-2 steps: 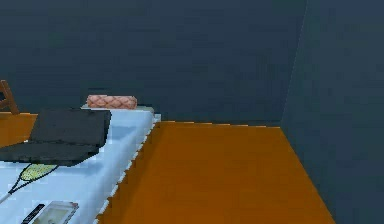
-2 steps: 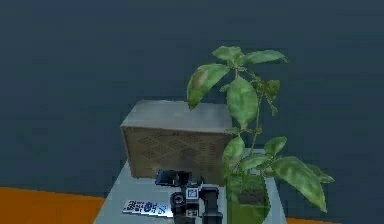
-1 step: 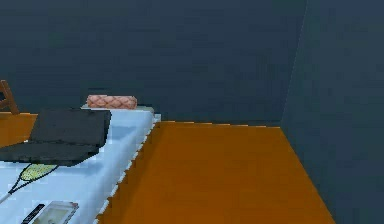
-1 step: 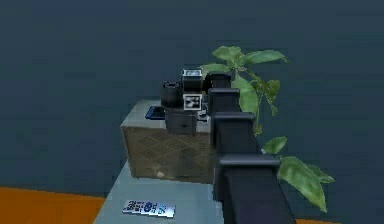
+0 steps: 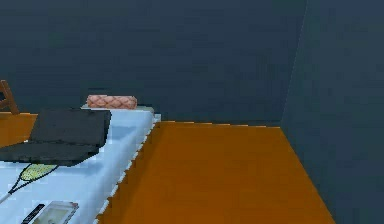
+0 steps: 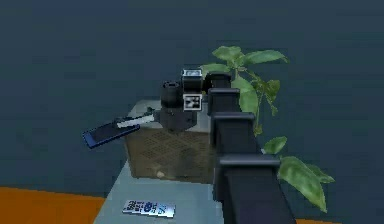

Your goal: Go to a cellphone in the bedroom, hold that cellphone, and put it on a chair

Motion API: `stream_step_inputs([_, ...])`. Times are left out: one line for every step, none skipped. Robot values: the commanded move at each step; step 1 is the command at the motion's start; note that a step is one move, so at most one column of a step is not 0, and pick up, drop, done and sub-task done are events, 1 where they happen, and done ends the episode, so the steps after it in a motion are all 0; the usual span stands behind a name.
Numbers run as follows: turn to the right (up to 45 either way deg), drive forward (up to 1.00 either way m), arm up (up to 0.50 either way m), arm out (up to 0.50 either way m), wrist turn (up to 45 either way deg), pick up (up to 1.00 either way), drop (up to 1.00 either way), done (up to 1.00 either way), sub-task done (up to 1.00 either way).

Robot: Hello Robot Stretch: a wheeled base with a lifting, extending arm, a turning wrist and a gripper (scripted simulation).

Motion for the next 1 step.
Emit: stream_step_inputs([0.0, 0.0, 0.0, 0.0, -45.0, 0.0, 0.0, 0.0, 0.0])
